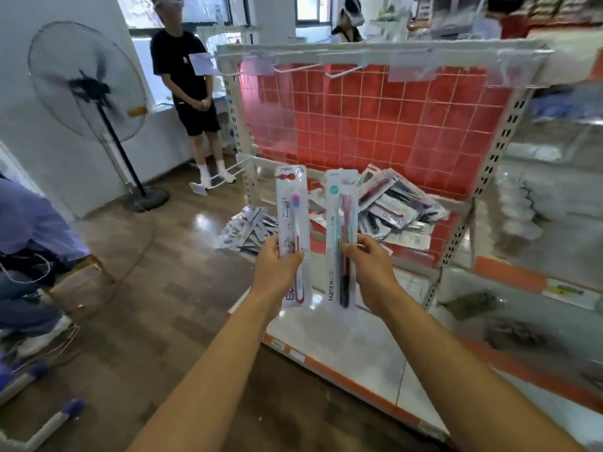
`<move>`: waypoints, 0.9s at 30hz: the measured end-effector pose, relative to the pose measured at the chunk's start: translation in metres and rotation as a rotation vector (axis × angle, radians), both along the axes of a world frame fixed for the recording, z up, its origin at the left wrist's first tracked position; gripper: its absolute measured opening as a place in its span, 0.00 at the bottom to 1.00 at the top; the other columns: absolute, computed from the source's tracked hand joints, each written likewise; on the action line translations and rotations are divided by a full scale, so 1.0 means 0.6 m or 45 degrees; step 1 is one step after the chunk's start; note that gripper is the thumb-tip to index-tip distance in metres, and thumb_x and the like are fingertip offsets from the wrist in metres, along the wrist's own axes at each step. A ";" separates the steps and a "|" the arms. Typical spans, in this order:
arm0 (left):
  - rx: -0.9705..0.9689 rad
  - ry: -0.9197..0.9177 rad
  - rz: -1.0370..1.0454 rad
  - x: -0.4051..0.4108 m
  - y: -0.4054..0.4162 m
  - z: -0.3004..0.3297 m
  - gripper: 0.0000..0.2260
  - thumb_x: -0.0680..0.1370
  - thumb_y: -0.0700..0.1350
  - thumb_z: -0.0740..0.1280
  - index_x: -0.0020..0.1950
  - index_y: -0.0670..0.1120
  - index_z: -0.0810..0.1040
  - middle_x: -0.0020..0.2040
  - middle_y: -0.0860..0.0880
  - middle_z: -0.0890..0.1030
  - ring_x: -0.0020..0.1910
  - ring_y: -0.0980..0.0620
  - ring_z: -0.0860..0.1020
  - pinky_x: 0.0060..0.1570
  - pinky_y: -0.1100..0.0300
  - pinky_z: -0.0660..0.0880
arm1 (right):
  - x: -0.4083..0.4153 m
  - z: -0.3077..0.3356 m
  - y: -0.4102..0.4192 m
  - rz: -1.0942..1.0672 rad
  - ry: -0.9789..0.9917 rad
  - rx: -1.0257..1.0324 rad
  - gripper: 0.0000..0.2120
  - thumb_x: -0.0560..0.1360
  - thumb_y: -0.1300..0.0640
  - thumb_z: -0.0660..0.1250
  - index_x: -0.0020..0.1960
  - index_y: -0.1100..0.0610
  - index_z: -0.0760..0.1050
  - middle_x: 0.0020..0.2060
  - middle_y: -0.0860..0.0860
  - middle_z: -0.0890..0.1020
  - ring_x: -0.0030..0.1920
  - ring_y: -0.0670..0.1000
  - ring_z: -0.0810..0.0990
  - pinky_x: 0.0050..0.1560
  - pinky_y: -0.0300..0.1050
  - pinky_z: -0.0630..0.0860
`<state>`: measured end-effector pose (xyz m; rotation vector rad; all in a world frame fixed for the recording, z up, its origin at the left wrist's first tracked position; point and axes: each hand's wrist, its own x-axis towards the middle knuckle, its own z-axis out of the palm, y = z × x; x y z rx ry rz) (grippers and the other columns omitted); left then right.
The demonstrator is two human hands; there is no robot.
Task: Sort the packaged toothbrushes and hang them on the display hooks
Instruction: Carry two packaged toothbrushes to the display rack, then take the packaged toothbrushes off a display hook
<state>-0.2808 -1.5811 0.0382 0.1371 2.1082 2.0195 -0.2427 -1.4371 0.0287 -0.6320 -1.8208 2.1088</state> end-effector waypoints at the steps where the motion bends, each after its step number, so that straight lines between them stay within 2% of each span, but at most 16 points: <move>1: -0.006 0.010 -0.035 -0.018 0.005 0.001 0.09 0.78 0.41 0.66 0.52 0.54 0.74 0.50 0.49 0.82 0.49 0.51 0.82 0.45 0.54 0.80 | -0.011 0.001 0.004 -0.033 0.007 -0.006 0.05 0.78 0.60 0.63 0.54 0.55 0.75 0.45 0.50 0.81 0.45 0.49 0.80 0.39 0.39 0.77; 4: -0.042 0.042 -0.121 -0.061 0.020 0.004 0.08 0.78 0.42 0.66 0.50 0.57 0.74 0.52 0.48 0.82 0.51 0.48 0.82 0.53 0.45 0.79 | -0.038 0.001 0.012 -0.129 0.015 0.020 0.06 0.78 0.61 0.63 0.53 0.54 0.75 0.48 0.52 0.81 0.47 0.50 0.81 0.42 0.41 0.78; 7: -0.023 0.062 -0.220 -0.091 0.040 0.001 0.07 0.78 0.41 0.66 0.50 0.54 0.75 0.51 0.48 0.83 0.50 0.48 0.82 0.53 0.47 0.79 | -0.051 -0.006 0.021 -0.238 0.040 0.018 0.06 0.78 0.60 0.64 0.54 0.54 0.75 0.47 0.52 0.82 0.46 0.50 0.81 0.43 0.43 0.79; 10: 0.002 0.051 -0.330 -0.112 0.068 -0.003 0.05 0.78 0.40 0.66 0.50 0.50 0.77 0.49 0.47 0.83 0.49 0.48 0.82 0.51 0.50 0.80 | -0.054 -0.012 0.035 -0.323 0.048 0.007 0.06 0.78 0.60 0.64 0.55 0.55 0.75 0.43 0.49 0.82 0.40 0.45 0.81 0.34 0.35 0.76; 12: 0.013 0.031 -0.403 -0.121 0.094 -0.005 0.06 0.78 0.41 0.67 0.52 0.50 0.77 0.50 0.47 0.84 0.50 0.48 0.83 0.51 0.50 0.80 | -0.053 -0.012 0.051 -0.382 0.063 -0.004 0.05 0.78 0.58 0.64 0.53 0.55 0.76 0.41 0.48 0.82 0.37 0.43 0.81 0.33 0.33 0.76; 15: 0.017 0.017 -0.500 -0.133 0.138 -0.005 0.06 0.77 0.41 0.68 0.51 0.50 0.78 0.50 0.47 0.84 0.48 0.48 0.83 0.50 0.50 0.80 | -0.054 -0.007 0.085 -0.485 0.067 0.003 0.06 0.78 0.55 0.65 0.52 0.56 0.77 0.42 0.50 0.83 0.41 0.46 0.83 0.34 0.34 0.77; 19: 0.052 0.020 -0.600 -0.151 0.197 0.004 0.07 0.77 0.41 0.69 0.51 0.51 0.78 0.50 0.47 0.84 0.49 0.48 0.83 0.51 0.49 0.80 | -0.058 0.001 0.147 -0.561 0.079 0.000 0.08 0.78 0.54 0.65 0.52 0.57 0.77 0.45 0.52 0.84 0.45 0.50 0.84 0.41 0.42 0.80; 23: 0.084 0.004 -0.688 -0.178 0.263 0.019 0.11 0.77 0.42 0.69 0.58 0.48 0.77 0.51 0.47 0.84 0.50 0.47 0.83 0.54 0.45 0.79 | -0.068 0.009 0.218 -0.614 0.156 -0.022 0.05 0.78 0.56 0.65 0.49 0.57 0.77 0.38 0.49 0.84 0.35 0.44 0.82 0.32 0.36 0.76; 25: 0.100 0.034 -0.726 -0.192 0.300 0.026 0.10 0.78 0.44 0.68 0.59 0.48 0.77 0.50 0.49 0.85 0.49 0.49 0.83 0.53 0.47 0.80 | -0.076 0.014 0.256 -0.654 0.160 0.012 0.05 0.78 0.57 0.65 0.46 0.57 0.77 0.35 0.49 0.83 0.32 0.43 0.81 0.32 0.36 0.76; 27: 0.136 0.041 -0.751 -0.200 0.336 0.035 0.09 0.79 0.45 0.66 0.58 0.48 0.78 0.47 0.51 0.85 0.46 0.52 0.84 0.46 0.56 0.81 | -0.084 0.020 0.291 -0.693 0.150 0.064 0.05 0.77 0.57 0.65 0.45 0.56 0.77 0.39 0.56 0.82 0.37 0.47 0.80 0.40 0.44 0.79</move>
